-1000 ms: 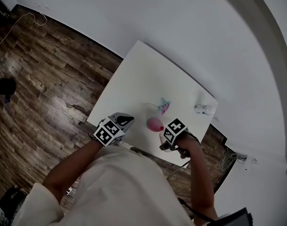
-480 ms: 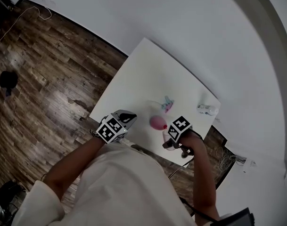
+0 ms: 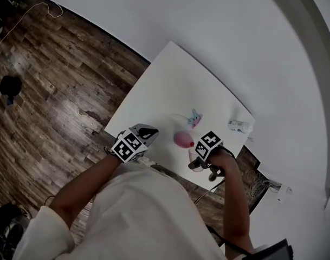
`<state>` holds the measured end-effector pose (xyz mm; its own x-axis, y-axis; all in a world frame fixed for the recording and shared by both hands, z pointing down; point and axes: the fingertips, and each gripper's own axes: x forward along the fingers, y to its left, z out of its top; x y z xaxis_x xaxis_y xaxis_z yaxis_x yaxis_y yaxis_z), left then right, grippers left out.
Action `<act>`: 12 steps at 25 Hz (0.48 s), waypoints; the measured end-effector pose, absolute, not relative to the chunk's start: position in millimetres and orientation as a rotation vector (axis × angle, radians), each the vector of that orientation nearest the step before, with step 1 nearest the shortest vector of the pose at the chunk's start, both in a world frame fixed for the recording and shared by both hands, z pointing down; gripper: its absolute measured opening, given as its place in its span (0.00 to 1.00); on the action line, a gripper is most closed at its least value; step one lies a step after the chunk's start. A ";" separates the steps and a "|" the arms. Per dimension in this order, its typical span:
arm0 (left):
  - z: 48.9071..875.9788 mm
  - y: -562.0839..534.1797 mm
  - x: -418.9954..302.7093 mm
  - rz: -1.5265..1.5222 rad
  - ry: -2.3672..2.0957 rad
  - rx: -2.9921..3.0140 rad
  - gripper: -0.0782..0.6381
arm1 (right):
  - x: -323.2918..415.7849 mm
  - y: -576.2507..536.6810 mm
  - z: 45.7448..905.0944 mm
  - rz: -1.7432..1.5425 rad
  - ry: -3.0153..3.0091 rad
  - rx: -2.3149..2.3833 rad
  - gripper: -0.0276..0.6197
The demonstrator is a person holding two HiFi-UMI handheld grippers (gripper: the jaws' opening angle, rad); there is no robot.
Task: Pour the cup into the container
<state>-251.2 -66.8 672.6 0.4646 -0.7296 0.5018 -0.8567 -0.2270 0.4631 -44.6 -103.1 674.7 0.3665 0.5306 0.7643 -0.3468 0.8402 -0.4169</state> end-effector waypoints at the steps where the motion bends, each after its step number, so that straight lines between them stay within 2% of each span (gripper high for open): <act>1: 672.8 -66.5 -251.1 0.231 -1.317 2.009 0.12 | -44.8 -103.4 674.8 0.568 -1.053 -0.199 0.60; 12: 671.2 -62.3 -246.3 0.225 -1.321 2.013 0.12 | -48.5 -104.1 675.5 0.565 -1.037 -0.214 0.60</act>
<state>-246.3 -62.3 671.2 0.4630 -0.7338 0.4971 -0.8571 -0.2277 0.4621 -48.5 -104.1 675.5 0.3823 0.5369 0.7521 -0.3405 0.8385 -0.4254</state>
